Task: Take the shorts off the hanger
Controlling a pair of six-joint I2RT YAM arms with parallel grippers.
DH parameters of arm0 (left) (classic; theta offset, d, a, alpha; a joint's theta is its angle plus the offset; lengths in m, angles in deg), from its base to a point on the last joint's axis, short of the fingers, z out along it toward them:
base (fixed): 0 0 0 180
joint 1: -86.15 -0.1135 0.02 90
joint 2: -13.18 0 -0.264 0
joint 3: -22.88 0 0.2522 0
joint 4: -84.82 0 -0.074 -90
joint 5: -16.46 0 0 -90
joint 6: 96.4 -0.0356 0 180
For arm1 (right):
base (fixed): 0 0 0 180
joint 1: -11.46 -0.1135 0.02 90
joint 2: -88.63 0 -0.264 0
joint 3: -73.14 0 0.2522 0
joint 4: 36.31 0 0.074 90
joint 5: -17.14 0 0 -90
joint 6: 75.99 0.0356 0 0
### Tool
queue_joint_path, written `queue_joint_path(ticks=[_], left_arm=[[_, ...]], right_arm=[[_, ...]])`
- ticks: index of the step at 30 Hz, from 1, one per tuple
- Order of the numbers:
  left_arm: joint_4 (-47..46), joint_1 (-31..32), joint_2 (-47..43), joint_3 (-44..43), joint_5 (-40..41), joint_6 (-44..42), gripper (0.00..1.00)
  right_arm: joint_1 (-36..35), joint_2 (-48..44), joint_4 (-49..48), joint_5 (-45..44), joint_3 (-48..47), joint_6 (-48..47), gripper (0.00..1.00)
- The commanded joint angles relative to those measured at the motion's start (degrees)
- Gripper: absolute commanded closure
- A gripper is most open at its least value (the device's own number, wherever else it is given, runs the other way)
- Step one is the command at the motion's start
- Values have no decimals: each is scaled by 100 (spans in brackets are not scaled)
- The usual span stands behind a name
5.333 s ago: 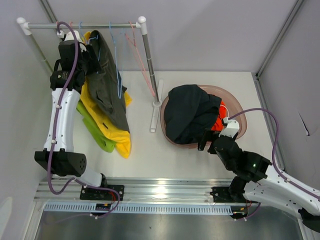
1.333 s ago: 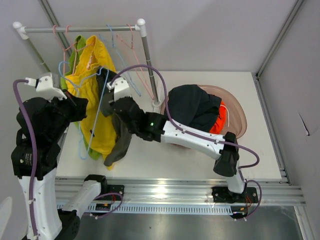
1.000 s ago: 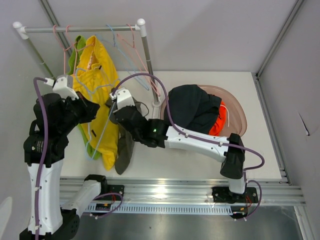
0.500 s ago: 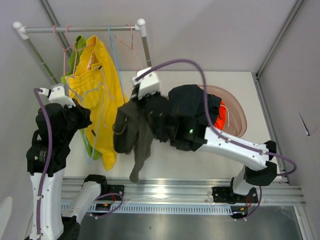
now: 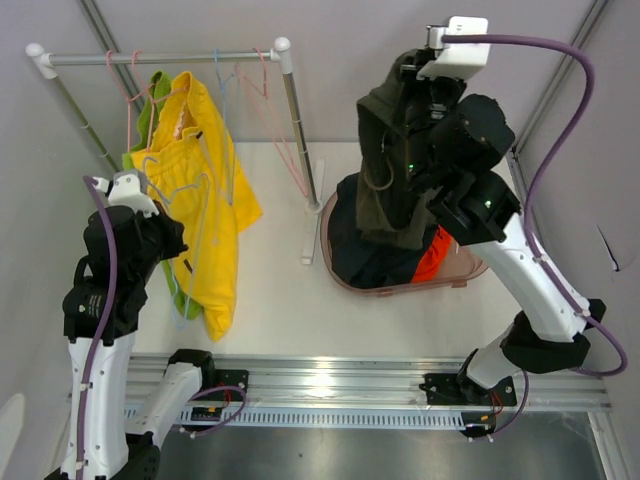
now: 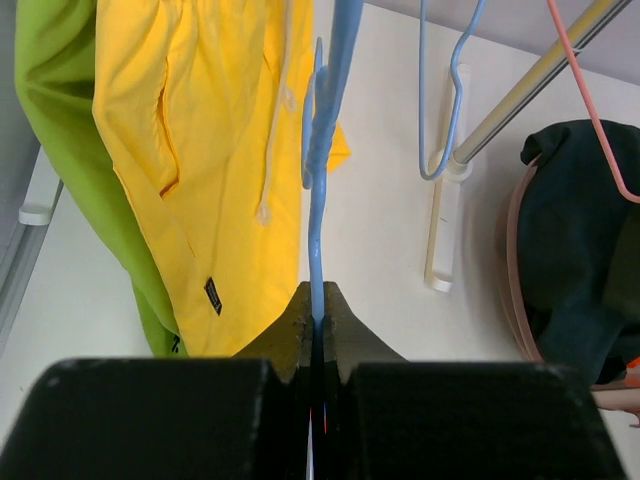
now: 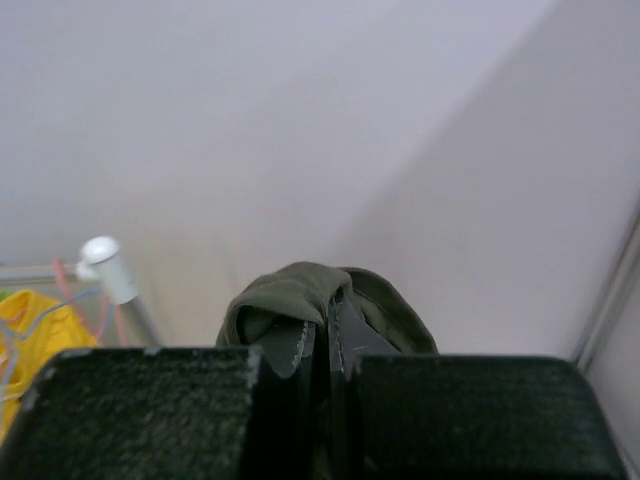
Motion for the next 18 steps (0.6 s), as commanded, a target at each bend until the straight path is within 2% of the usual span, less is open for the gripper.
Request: queue_joint_path(ticks=[1, 5, 9, 14, 17, 18], left_arm=[[-339, 14, 101, -189, 155, -151, 100], [-383, 14, 329, -392, 234, -125, 100], [-471, 14, 654, -795, 331, -133, 100], [-542, 14, 1347, -1585, 349, -133, 100], [-620, 14, 1638, -1920, 305, -116, 100], [-629, 14, 1831, -2061, 270, -124, 100]], right_arm=[[465, -631, -315, 302, 661, 233, 100], [1089, -1387, -210, 697, 2199, 1442, 100], [1529, -2212, -131, 953, 4225, 2447, 100], [1916, -2653, 54, 1304, 5961, 3886, 100], [2083, -2681, 133, 1699, 7024, 4477, 100], [2119, -2654, 151, 2075, 7262, 4801, 100]])
